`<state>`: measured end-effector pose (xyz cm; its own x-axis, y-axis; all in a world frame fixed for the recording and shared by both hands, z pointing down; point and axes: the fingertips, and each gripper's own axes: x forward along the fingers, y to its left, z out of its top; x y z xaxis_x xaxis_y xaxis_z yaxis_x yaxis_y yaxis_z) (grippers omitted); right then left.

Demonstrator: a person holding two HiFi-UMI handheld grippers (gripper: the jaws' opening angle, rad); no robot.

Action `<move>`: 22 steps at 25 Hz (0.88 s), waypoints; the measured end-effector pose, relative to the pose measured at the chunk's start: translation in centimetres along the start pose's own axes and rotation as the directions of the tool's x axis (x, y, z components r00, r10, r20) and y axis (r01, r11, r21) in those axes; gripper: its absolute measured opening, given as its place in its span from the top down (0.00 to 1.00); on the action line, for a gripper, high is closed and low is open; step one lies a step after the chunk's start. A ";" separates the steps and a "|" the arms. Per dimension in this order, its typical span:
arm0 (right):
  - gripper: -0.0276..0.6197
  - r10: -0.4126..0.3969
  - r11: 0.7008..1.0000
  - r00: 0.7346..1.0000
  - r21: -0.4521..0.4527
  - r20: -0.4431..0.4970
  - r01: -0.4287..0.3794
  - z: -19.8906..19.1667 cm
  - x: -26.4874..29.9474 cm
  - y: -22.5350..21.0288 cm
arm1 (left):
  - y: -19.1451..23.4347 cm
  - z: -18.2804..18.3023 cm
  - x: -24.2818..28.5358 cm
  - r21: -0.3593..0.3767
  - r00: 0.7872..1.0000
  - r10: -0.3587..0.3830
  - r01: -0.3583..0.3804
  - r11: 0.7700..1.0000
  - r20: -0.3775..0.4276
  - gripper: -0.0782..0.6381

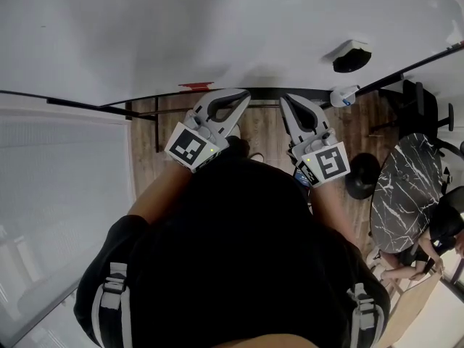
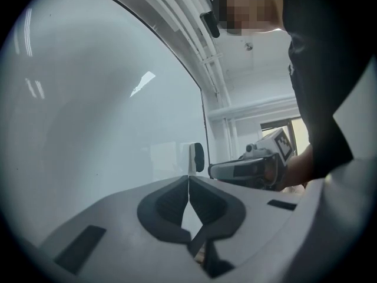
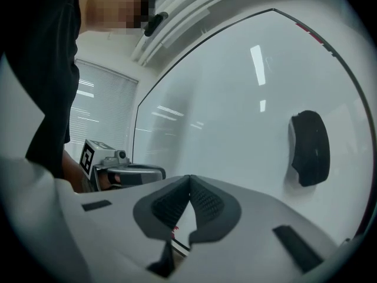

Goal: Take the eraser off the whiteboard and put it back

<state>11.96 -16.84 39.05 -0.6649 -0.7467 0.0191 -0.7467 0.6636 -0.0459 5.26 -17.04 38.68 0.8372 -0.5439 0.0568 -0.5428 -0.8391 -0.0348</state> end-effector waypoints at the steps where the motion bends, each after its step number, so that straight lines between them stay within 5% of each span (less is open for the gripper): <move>1: 0.95 0.002 1.000 1.000 -0.001 -0.004 -0.002 -0.2 0.0 0.2 | -0.1 0.1 -0.1 -0.002 1.000 0.001 -0.001 1.000 0.003 0.88; 22: 0.95 -0.028 1.000 0.999 -0.003 0.023 0.028 -0.1 -0.7 -0.1 | -0.3 -0.3 -1.3 -0.014 1.000 0.007 -0.007 1.000 0.002 0.88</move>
<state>12.56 -16.38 39.18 -0.6428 -0.7660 -0.0029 -0.7653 0.6423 -0.0427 4.37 -16.08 38.91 0.8335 -0.5499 0.0542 -0.5496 -0.8351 -0.0214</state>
